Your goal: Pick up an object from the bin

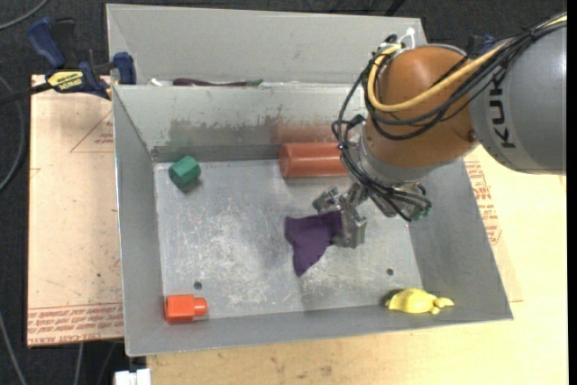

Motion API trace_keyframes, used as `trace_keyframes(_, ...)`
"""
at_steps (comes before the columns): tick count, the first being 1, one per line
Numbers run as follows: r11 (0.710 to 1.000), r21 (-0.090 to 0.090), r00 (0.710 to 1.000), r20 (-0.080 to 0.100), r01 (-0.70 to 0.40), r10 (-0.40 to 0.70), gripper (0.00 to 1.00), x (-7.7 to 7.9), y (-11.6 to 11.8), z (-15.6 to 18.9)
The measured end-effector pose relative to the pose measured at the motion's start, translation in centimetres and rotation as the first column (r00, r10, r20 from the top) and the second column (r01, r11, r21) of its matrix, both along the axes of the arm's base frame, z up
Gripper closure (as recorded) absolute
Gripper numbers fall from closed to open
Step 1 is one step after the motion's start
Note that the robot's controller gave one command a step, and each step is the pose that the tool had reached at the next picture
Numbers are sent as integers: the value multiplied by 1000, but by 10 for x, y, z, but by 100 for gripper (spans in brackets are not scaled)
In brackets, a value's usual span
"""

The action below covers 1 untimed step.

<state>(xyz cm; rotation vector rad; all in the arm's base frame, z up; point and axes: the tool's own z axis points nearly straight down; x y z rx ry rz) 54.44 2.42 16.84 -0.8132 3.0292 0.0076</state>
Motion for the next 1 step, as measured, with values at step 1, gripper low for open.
trace_keyframes(1, 1000, 1, 1000, -5, -1, 1, 100, -2, -1, 47)
